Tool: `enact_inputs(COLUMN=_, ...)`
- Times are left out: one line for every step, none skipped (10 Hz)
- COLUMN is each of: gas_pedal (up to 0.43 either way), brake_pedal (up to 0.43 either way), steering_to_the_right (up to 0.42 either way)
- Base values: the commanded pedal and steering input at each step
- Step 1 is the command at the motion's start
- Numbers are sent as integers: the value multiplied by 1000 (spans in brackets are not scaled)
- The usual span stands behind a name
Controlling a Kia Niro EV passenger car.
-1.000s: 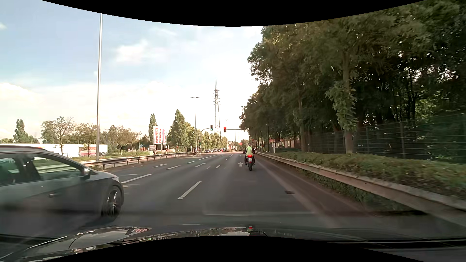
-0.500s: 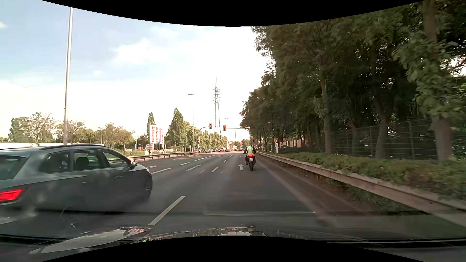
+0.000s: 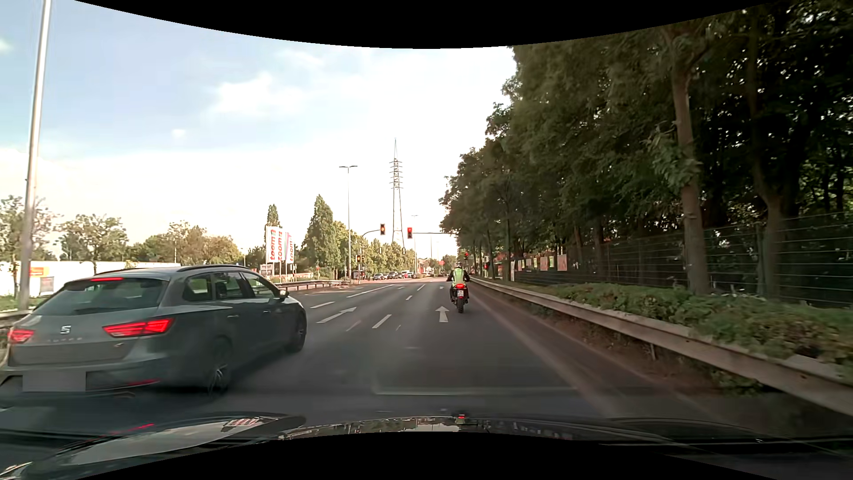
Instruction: Follow the waypoints while adhering to traffic rules and regulations
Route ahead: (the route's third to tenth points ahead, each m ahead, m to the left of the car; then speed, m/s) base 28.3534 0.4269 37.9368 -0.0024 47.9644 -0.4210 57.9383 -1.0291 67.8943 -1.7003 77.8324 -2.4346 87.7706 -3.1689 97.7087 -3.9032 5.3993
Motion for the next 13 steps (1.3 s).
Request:
enact_inputs(gas_pedal=98, brake_pedal=0, steering_to_the_right=10)
enact_inputs(gas_pedal=98, brake_pedal=0, steering_to_the_right=8)
enact_inputs(gas_pedal=98, brake_pedal=0, steering_to_the_right=6)
enact_inputs(gas_pedal=98, brake_pedal=0, steering_to_the_right=6)
enact_inputs(gas_pedal=98, brake_pedal=0, steering_to_the_right=7)
enact_inputs(gas_pedal=98, brake_pedal=0, steering_to_the_right=7)
enact_inputs(gas_pedal=98, brake_pedal=0, steering_to_the_right=6)
enact_inputs(gas_pedal=98, brake_pedal=0, steering_to_the_right=6)
enact_inputs(gas_pedal=98, brake_pedal=0, steering_to_the_right=6)
enact_inputs(gas_pedal=98, brake_pedal=0, steering_to_the_right=6)
enact_inputs(gas_pedal=87, brake_pedal=0, steering_to_the_right=5)
enact_inputs(gas_pedal=79, brake_pedal=0, steering_to_the_right=3)
enact_inputs(gas_pedal=79, brake_pedal=0, steering_to_the_right=2)
